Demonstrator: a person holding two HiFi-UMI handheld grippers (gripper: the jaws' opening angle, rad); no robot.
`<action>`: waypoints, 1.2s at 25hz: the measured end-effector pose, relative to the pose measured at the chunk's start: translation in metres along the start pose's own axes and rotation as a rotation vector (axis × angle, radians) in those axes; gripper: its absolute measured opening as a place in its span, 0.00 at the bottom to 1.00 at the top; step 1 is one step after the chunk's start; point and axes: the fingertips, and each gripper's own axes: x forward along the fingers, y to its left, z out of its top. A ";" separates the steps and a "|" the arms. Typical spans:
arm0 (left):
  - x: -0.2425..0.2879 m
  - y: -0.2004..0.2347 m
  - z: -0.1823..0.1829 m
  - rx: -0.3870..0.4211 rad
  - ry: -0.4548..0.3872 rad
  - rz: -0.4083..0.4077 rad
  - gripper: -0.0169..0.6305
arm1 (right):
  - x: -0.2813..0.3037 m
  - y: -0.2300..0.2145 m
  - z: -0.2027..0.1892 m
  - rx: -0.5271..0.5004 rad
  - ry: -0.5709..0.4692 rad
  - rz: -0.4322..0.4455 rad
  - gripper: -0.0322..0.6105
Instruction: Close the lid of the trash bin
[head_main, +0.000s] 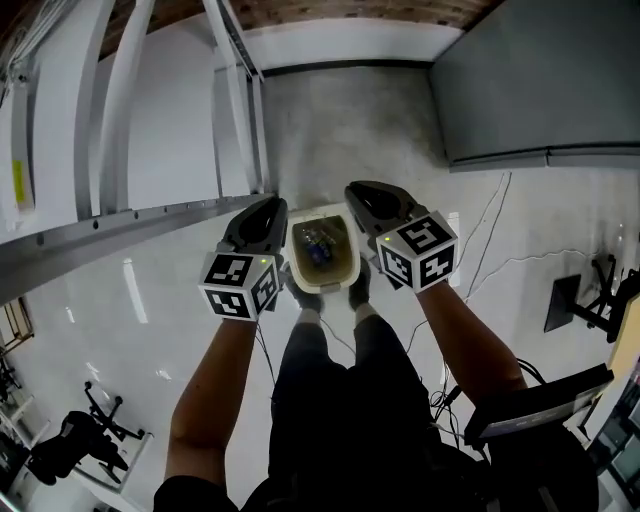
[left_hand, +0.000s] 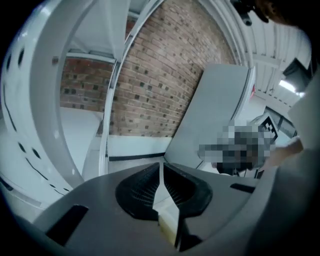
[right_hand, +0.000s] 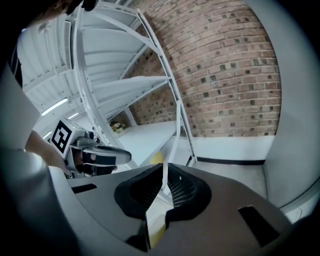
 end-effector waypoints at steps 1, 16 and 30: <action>0.010 0.007 -0.013 -0.002 0.022 0.002 0.03 | 0.011 -0.003 -0.012 0.008 0.017 0.001 0.06; 0.094 0.045 -0.109 -0.042 0.221 0.010 0.08 | 0.086 -0.056 -0.116 0.098 0.174 -0.040 0.07; 0.050 0.008 -0.192 -0.164 0.343 -0.049 0.08 | 0.051 -0.003 -0.192 0.056 0.317 0.015 0.07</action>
